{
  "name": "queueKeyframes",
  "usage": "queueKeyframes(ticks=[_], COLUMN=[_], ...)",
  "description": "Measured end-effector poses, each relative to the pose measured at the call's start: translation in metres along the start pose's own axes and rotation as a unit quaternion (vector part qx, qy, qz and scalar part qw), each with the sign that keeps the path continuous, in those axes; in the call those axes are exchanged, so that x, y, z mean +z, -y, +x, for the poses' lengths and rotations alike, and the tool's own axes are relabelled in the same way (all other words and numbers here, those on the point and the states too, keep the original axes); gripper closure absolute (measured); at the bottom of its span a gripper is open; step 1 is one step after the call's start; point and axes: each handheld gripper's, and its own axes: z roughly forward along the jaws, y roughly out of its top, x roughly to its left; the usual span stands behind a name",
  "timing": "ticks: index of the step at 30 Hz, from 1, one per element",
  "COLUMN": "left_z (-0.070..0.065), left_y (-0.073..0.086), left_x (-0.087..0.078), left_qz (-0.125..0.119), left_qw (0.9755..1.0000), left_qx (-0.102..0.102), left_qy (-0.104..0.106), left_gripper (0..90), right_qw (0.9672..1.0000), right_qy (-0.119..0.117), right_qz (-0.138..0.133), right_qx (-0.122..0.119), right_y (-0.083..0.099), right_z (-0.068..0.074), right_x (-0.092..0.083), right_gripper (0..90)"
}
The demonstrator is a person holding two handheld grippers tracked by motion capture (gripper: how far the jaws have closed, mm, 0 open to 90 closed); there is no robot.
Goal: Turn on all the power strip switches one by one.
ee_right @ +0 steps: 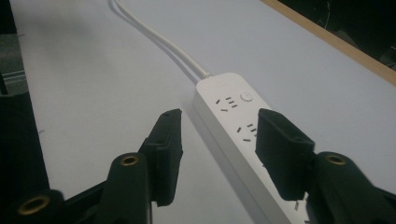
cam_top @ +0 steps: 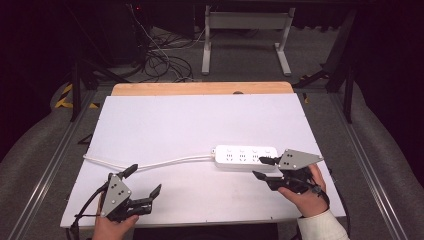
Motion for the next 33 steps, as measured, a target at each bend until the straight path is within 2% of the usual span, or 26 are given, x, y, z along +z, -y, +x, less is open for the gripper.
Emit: queueKeyframes(ticks=[5,6,7,8,10,15,18,21,23,24,26,27,28,31,33], left_z=[-0.001,-0.001,-0.001,-0.001,-0.001,0.0,0.0,0.0,-0.001,0.0,0.0,0.0,0.0,-0.001,-0.001], left_y=[0.0,0.0,0.0,0.0,0.0,0.0,0.0,0.0,0.0,0.0,0.0,0.0,0.0,0.0,0.001], left_x=[0.0,0.0,0.0,0.0,0.0,0.0,0.0,0.0,0.0,0.0,0.0,0.0,0.0,0.001,0.001], left_qz=[0.002,0.002,0.002,0.002,0.001,0.0,-0.001,-0.001,-0.002,-0.001,-0.001,-0.001,0.0,0.0,0.0], left_qw=[1.0,1.0,1.0,1.0,1.0,1.0,1.0,1.0,1.0,1.0,1.0,1.0,1.0,1.0,1.0], left_qx=[-0.002,-0.002,-0.002,-0.002,0.0,0.002,0.003,0.003,0.001,0.004,0.004,0.004,0.005,0.005,0.002], left_qy=[0.001,0.001,0.001,0.001,0.0,-0.002,-0.003,-0.002,-0.002,-0.004,-0.004,-0.004,-0.003,-0.003,-0.003], left_gripper=[11.6,11.6,11.6,11.6,11.6,11.6,11.6,11.3,11.3,11.3,11.3,11.3,11.3,11.3,11.3], right_qw=[0.9999,0.9999,0.9999,0.9997,0.9996,0.9995,0.9995,0.9995,0.9989,0.9989,0.9973,0.9973,0.9956,0.9946,0.9932], right_qy=[-0.004,-0.006,-0.006,-0.008,-0.006,0.013,0.025,0.021,0.028,0.028,0.052,0.052,0.071,0.08,0.083], right_qz=[0.009,0.01,0.01,0.015,0.02,0.022,0.02,0.019,0.024,0.024,0.036,0.036,0.047,0.048,0.056], right_qx=[-0.004,-0.005,-0.005,-0.016,-0.019,-0.016,0.0,0.014,0.029,0.029,0.038,0.038,0.038,0.045,0.059], right_y=[-0.004,-0.005,-0.005,-0.006,-0.006,-0.008,-0.01,-0.012,-0.013,-0.013,-0.013,-0.013,-0.013,-0.011,-0.01], right_z=[-0.003,-0.004,-0.004,-0.005,-0.006,-0.01,-0.015,-0.019,-0.025,-0.025,-0.031,-0.031,-0.035,-0.042,-0.047], right_x=[0.0,-0.001,-0.001,-0.002,-0.002,-0.002,-0.003,-0.002,-0.001,-0.001,0.002,0.002,0.005,0.008,0.011], right_gripper=[63.7,70.0,70.0,79.4,89.8,90.0,90.0,90.0,90.0,90.0,90.0,90.0,90.0,90.0,90.0])
